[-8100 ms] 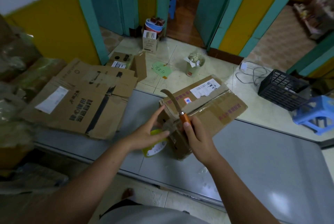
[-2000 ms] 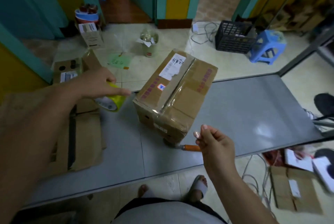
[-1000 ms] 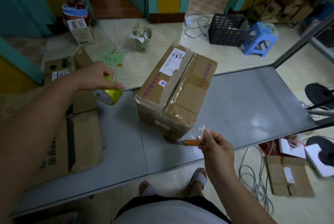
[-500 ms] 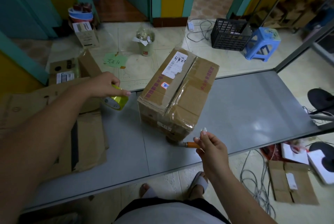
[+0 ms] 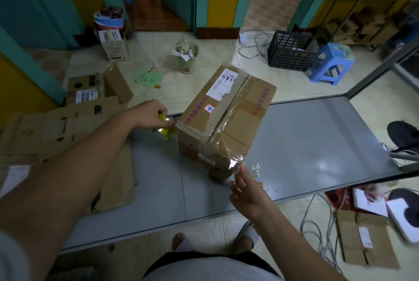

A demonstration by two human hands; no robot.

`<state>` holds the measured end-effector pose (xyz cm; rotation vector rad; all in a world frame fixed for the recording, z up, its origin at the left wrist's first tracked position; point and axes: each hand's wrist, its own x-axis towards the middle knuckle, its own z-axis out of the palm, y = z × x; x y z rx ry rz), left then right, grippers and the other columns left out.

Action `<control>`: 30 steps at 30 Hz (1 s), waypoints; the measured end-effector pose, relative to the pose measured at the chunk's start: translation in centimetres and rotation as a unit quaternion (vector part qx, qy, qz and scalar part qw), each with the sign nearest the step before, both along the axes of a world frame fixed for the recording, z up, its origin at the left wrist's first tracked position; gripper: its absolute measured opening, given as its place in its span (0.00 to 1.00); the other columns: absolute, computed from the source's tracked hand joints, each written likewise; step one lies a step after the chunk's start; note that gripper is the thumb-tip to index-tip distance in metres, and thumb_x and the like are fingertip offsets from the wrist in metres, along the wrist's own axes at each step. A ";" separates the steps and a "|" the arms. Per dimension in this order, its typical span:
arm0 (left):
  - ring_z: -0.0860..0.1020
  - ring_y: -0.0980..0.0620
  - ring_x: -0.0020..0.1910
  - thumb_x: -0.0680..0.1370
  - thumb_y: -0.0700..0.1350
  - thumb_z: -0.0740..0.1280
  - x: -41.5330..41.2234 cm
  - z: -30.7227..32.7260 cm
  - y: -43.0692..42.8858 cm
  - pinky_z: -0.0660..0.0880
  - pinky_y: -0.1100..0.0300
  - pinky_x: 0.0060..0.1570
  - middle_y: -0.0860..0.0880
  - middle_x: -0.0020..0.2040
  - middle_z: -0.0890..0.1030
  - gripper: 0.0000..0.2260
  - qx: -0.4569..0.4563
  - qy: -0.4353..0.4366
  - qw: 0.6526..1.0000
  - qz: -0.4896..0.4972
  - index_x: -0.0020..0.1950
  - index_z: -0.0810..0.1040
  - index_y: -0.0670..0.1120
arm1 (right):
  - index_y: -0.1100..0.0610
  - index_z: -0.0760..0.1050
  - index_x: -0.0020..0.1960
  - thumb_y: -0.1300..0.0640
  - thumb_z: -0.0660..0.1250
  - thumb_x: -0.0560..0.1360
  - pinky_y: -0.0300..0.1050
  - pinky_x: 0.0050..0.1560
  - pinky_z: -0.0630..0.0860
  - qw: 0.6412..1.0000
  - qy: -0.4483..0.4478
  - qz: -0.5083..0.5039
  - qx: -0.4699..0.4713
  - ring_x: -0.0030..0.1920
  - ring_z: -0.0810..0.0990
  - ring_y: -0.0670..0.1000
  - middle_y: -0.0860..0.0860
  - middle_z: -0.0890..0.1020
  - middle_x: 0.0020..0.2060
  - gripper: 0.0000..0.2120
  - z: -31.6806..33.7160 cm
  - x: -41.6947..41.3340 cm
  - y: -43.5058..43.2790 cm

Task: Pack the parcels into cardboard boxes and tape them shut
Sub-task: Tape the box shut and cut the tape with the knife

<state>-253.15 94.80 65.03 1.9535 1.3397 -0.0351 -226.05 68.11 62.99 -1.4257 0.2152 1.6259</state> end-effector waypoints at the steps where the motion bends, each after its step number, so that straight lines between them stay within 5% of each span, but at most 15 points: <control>1: 0.76 0.49 0.37 0.70 0.64 0.76 0.0 -0.3 0.0 0.68 0.56 0.38 0.45 0.36 0.78 0.22 0.002 0.005 1.000 0.001 0.36 0.80 0.45 | 0.49 0.82 0.42 0.36 0.74 0.72 0.43 0.38 0.64 1.000 0.022 0.015 -0.007 0.42 0.74 0.50 0.48 0.80 0.42 0.17 -0.4 0.0 -0.1; 4: 0.75 0.50 0.37 0.78 0.54 0.75 -0.1 -0.9 -0.4 0.67 0.57 0.37 0.46 0.36 0.78 0.16 0.004 0.011 1.000 0.001 0.36 0.80 0.46 | 0.52 0.81 0.35 0.32 0.76 0.66 0.43 0.36 0.71 0.997 0.067 0.023 -0.036 0.44 0.75 0.52 0.52 0.79 0.45 0.23 -1.2 -0.1 -0.5; 7: 0.75 0.51 0.36 0.79 0.53 0.74 0.0 -1.5 -0.7 0.67 0.57 0.37 0.48 0.34 0.77 0.16 0.005 0.003 1.000 0.001 0.35 0.79 0.47 | 0.53 0.80 0.51 0.38 0.74 0.70 0.42 0.40 0.70 0.999 0.054 -0.010 0.002 0.42 0.77 0.50 0.50 0.80 0.43 0.20 -1.1 0.2 -0.2; 10: 0.78 0.48 0.40 0.78 0.53 0.75 -0.4 -1.5 -0.6 0.72 0.55 0.41 0.47 0.39 0.80 0.12 0.018 -0.010 1.000 0.001 0.39 0.80 0.48 | 0.59 0.77 0.60 0.44 0.67 0.81 0.49 0.46 0.78 0.985 -0.164 -0.020 0.055 0.45 0.83 0.53 0.56 0.84 0.54 0.18 -0.5 1.2 -0.5; 13: 0.78 0.48 0.45 0.78 0.53 0.75 -0.4 -0.8 -1.1 0.75 0.52 0.45 0.49 0.46 0.78 0.08 0.041 -0.038 0.998 -0.016 0.49 0.77 0.53 | 0.47 0.72 0.70 0.35 0.74 0.73 0.44 0.56 0.79 0.852 -0.472 0.094 0.204 0.64 0.79 0.48 0.50 0.75 0.70 0.31 1.5 1.9 -0.8; 15: 0.75 0.50 0.44 0.79 0.53 0.74 0.0 0.0 -1.3 0.71 0.53 0.42 0.49 0.46 0.75 0.10 0.050 -0.031 0.997 -0.039 0.55 0.75 0.54 | 0.39 0.61 0.78 0.33 0.81 0.63 0.47 0.70 0.72 0.733 -0.582 0.233 0.263 0.77 0.65 0.49 0.47 0.61 0.79 0.50 2.3 1.8 -0.1; 17: 0.75 0.49 0.46 0.79 0.54 0.74 0.2 0.5 -1.2 0.72 0.54 0.43 0.49 0.49 0.76 0.11 0.050 -0.023 0.997 -0.046 0.57 0.75 0.55 | 0.33 0.53 0.80 0.37 0.84 0.60 0.56 0.76 0.66 0.639 -0.647 0.333 0.249 0.83 0.54 0.56 0.47 0.45 0.83 0.57 2.3 1.2 1.3; 19: 0.76 0.49 0.47 0.78 0.56 0.74 0.0 0.8 -1.2 0.72 0.54 0.43 0.50 0.49 0.76 0.12 0.058 -0.010 0.997 -0.041 0.56 0.75 0.56 | 0.34 0.54 0.81 0.44 0.85 0.64 0.64 0.75 0.69 0.611 -0.666 0.359 0.232 0.82 0.54 0.62 0.48 0.39 0.83 0.55 2.1 0.5 2.6; 22: 0.74 0.52 0.46 0.77 0.58 0.75 -0.8 0.9 -1.7 0.70 0.57 0.42 0.51 0.50 0.76 0.13 0.059 0.013 0.998 -0.019 0.56 0.76 0.56 | 0.42 0.63 0.80 0.53 0.83 0.68 0.65 0.71 0.74 0.596 -0.674 0.348 0.263 0.80 0.61 0.64 0.52 0.46 0.84 0.47 1.8 1.4 4.2; 26: 0.77 0.51 0.60 0.74 0.66 0.75 -1.9 0.9 -3.6 0.77 0.49 0.61 0.52 0.60 0.79 0.18 0.021 0.001 1.000 0.012 0.58 0.77 0.60 | 0.46 0.68 0.78 0.63 0.82 0.69 0.61 0.71 0.75 0.573 -0.662 0.357 0.327 0.79 0.64 0.60 0.52 0.54 0.83 0.43 2.3 5.7 5.4; 30: 0.80 0.53 0.42 0.73 0.66 0.76 -0.2 1.5 -6.6 0.78 0.51 0.46 0.49 0.45 0.81 0.26 -0.001 -0.079 0.996 0.043 0.67 0.69 0.64 | 0.48 0.68 0.79 0.65 0.79 0.71 0.62 0.70 0.76 0.554 -0.634 0.389 0.374 0.79 0.65 0.56 0.47 0.56 0.83 0.41 2.4 11.6 7.2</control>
